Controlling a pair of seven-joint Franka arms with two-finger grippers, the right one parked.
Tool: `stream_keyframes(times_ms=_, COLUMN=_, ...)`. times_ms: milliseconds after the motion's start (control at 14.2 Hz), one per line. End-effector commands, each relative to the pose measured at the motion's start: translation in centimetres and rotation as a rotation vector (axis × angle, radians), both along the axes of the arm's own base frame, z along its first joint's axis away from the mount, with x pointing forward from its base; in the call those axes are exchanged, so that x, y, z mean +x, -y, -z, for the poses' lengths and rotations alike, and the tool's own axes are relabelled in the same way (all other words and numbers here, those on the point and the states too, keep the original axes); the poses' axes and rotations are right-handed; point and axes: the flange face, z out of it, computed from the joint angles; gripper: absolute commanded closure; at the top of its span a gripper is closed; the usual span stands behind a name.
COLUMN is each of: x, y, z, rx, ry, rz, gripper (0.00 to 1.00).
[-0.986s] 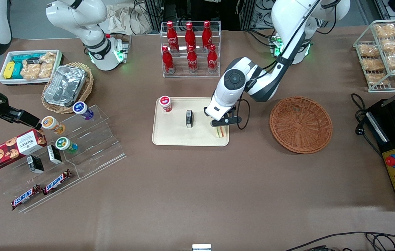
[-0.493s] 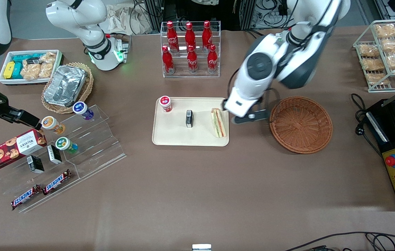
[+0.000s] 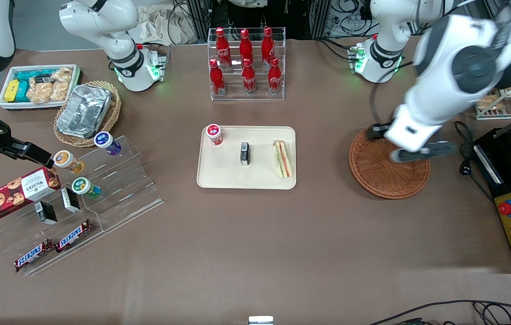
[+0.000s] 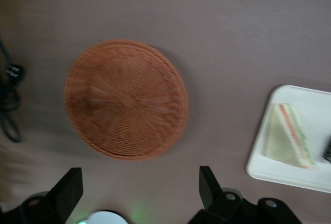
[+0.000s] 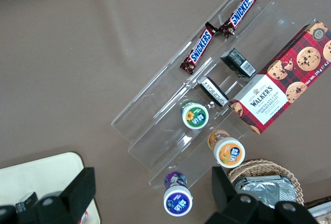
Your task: Place sandwich from basket to tray
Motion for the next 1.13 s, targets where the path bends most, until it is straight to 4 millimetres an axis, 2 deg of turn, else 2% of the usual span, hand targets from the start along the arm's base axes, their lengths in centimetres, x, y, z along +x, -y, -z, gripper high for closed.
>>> stream_keyframes(times_ms=0, x=-0.2, y=-2.4, z=-1.7, rx=0.077, ry=0.007, rz=0.082, gripper=0.0)
stream_keyframes(times_ms=70, x=0.4, y=-3.7, z=-3.2, rx=0.068, ry=0.031, rz=0.098, gripper=0.0)
stream_keyframes(times_ms=282, x=1.0, y=-7.4, z=-4.1, rx=0.041, ry=0.03, rz=0.132, gripper=0.0)
stream_keyframes(times_ms=352, x=0.7, y=-9.1, z=-4.9, rx=0.024, ry=0.033, rz=0.134, gripper=0.0)
stream_keyframes(times_ms=423, x=0.2, y=-9.5, z=-6.0, rx=0.005, ry=0.045, rz=0.17, gripper=0.0)
stream_keyframes(times_ms=563, x=-0.6, y=-12.2, z=-7.2, rx=-0.02, ry=0.048, rz=0.17, gripper=0.0)
stream_keyframes(times_ms=775, x=-2.2, y=-12.8, z=-9.5, rx=-0.084, ry=0.075, rz=0.151, gripper=0.0)
stream_keyframes(times_ms=845, x=-2.5, y=-12.7, z=-9.6, rx=-0.097, ry=0.06, rz=0.149, gripper=0.0)
stream_keyframes(times_ms=986, x=-2.5, y=-12.1, z=-9.8, rx=-0.14, ry=0.059, rz=0.139, gripper=0.0)
stream_keyframes(times_ms=1056, x=-2.4, y=-11.7, z=-10.5, rx=-0.136, ry=0.073, rz=0.144, gripper=0.0)
